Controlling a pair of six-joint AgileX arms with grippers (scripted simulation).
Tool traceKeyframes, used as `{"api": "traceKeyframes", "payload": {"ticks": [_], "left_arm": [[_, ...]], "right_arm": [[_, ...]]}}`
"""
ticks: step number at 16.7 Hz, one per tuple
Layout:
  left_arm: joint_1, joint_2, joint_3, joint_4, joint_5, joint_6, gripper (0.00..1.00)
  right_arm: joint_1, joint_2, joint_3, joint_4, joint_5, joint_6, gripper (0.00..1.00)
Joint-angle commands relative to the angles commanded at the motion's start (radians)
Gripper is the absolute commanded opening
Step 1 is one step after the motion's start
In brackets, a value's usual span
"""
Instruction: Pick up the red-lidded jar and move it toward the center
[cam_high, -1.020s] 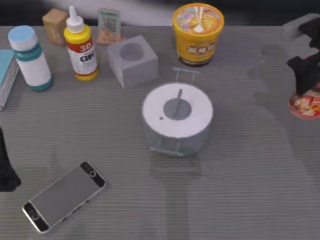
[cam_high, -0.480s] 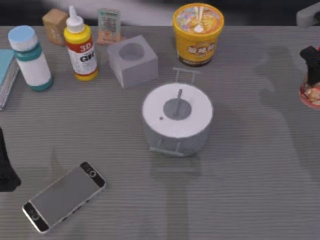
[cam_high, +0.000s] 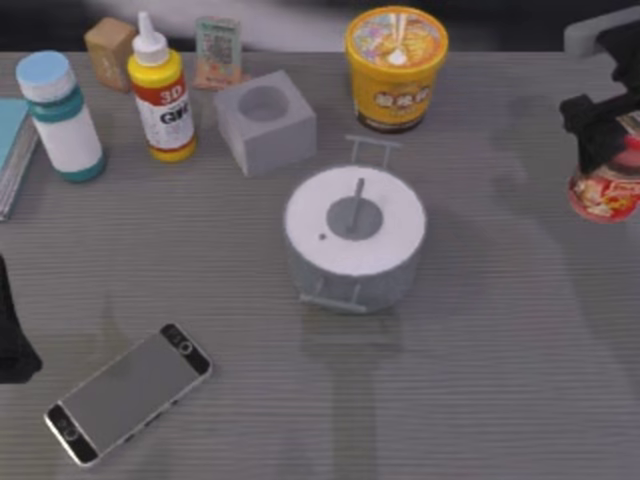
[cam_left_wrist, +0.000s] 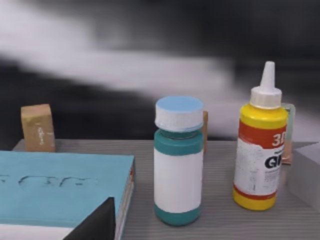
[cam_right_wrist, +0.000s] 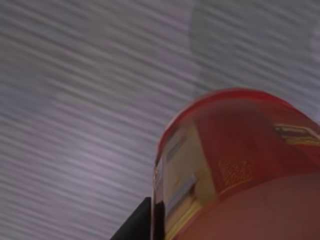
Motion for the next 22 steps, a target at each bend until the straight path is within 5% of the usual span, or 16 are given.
{"api": "traceKeyframes", "payload": {"ticks": [9,22], "left_arm": [[0.0,0.0,0.0,0.0,0.0,0.0,1.0],[0.0,0.0,0.0,0.0,0.0,0.0,1.0]], "right_arm": [[0.158,0.012,-0.118,0.14,0.05,0.539,0.0],[0.169,0.057,-0.23,0.305,0.054,0.569,0.0]]}}
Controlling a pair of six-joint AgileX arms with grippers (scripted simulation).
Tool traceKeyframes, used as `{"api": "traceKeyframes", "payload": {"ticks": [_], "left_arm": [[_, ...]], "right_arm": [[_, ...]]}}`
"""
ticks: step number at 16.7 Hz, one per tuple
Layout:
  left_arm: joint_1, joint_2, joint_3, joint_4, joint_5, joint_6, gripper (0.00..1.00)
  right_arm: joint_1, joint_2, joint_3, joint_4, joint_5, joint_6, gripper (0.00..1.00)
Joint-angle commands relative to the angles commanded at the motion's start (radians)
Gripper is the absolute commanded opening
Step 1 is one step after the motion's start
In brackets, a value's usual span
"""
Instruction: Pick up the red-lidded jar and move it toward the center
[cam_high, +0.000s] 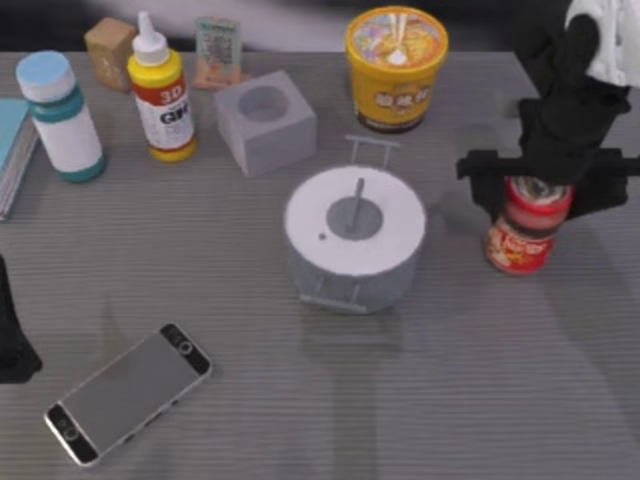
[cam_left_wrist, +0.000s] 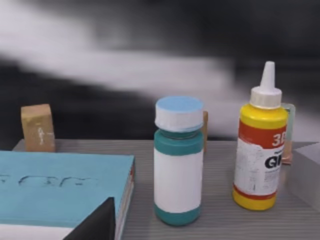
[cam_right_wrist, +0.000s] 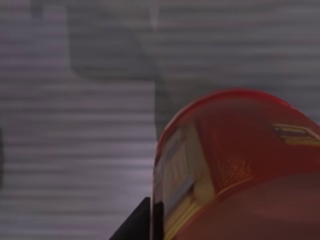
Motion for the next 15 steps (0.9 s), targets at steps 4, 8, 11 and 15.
{"api": "traceKeyframes", "payload": {"ticks": [4,8,11,15], "left_arm": [[0.0,0.0,0.0,0.0,0.0,0.0,1.0],[0.0,0.0,0.0,0.0,0.0,0.0,1.0],[0.0,0.0,0.0,0.0,0.0,0.0,1.0],[0.0,0.0,0.0,0.0,0.0,0.0,1.0]], "right_arm": [[0.002,0.007,-0.012,0.017,0.0,-0.001,0.0],[0.002,0.007,-0.012,0.017,0.0,-0.001,0.23],[0.002,0.007,-0.012,0.017,0.0,-0.001,0.45],[0.002,0.007,-0.012,0.017,0.0,-0.001,0.75]]}}
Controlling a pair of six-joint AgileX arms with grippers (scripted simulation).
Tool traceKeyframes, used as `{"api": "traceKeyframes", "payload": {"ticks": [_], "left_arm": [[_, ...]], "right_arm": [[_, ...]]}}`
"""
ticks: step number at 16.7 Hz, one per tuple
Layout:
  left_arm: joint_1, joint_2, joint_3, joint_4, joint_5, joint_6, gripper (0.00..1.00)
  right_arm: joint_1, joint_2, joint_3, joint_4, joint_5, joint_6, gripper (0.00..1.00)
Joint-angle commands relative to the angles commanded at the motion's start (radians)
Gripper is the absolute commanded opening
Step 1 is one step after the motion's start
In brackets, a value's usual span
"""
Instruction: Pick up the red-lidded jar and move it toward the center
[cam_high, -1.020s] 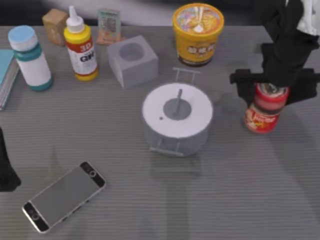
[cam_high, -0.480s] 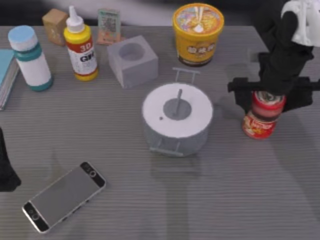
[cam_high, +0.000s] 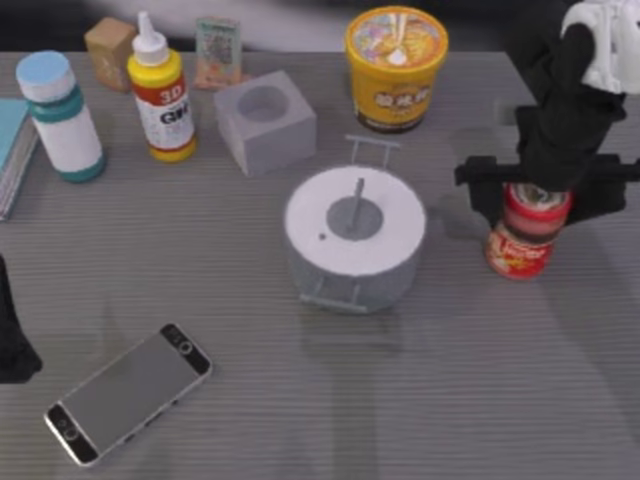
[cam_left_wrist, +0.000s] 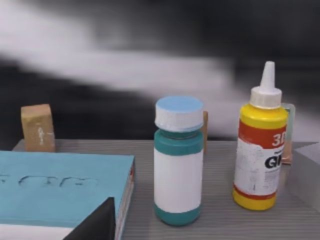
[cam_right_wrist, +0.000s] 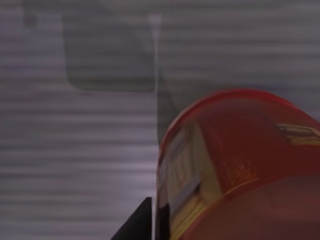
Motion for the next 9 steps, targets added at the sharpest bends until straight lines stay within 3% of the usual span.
{"api": "traceKeyframes", "payload": {"ticks": [3,9], "left_arm": [[0.0,0.0,0.0,0.0,0.0,0.0,1.0],[0.0,0.0,0.0,0.0,0.0,0.0,1.0]], "right_arm": [[0.0,0.0,0.0,0.0,0.0,0.0,0.98],[0.0,0.0,0.0,0.0,0.0,0.0,1.0]]}}
